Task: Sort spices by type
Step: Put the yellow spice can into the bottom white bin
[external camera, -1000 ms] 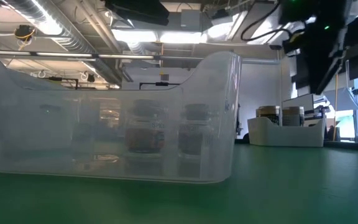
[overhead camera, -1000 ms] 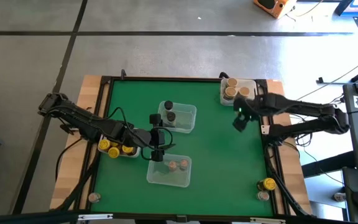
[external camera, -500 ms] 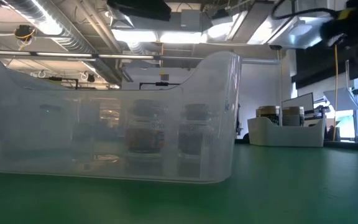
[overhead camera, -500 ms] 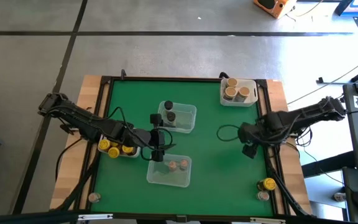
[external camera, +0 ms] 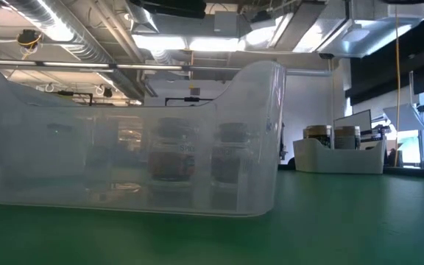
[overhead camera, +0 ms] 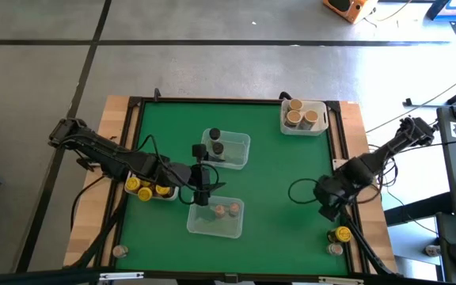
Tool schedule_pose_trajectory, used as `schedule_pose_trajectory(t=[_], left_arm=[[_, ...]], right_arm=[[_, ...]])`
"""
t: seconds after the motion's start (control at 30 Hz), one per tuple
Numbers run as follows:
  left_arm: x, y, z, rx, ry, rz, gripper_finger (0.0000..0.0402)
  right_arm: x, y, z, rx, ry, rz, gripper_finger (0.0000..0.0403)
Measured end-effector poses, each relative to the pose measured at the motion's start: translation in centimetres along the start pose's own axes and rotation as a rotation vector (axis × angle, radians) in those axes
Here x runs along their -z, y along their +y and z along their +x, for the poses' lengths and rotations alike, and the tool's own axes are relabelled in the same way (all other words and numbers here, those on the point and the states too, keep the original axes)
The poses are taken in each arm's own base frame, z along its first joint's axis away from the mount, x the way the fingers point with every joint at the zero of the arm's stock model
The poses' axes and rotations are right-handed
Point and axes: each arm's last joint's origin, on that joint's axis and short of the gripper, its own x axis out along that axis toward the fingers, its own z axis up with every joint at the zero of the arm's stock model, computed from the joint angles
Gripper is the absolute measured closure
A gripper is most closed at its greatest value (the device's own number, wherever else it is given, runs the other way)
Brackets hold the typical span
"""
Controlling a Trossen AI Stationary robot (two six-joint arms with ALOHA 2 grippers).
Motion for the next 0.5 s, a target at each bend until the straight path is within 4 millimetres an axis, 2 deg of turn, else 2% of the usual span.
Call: schedule_pose_trajectory(t=[0.13,0.3,0.5], left_arm=[[0.0,0.0,0.0,0.0,0.0,0.0,0.0053],[0.0,0.0,0.0,0.0,0.0,-0.001,0.0053],[0.0,0.0,0.0,0.0,0.0,-0.011,0.0053]], right_arm=[[1.0,0.9,0.6,-0.031,0.04,0.048,0.0052],[2.3,1.6,1.8,0.011,0.064,0.089,0.0052],[3.4,2.9,3.6,0.04,0.049,0.072,0.0052]])
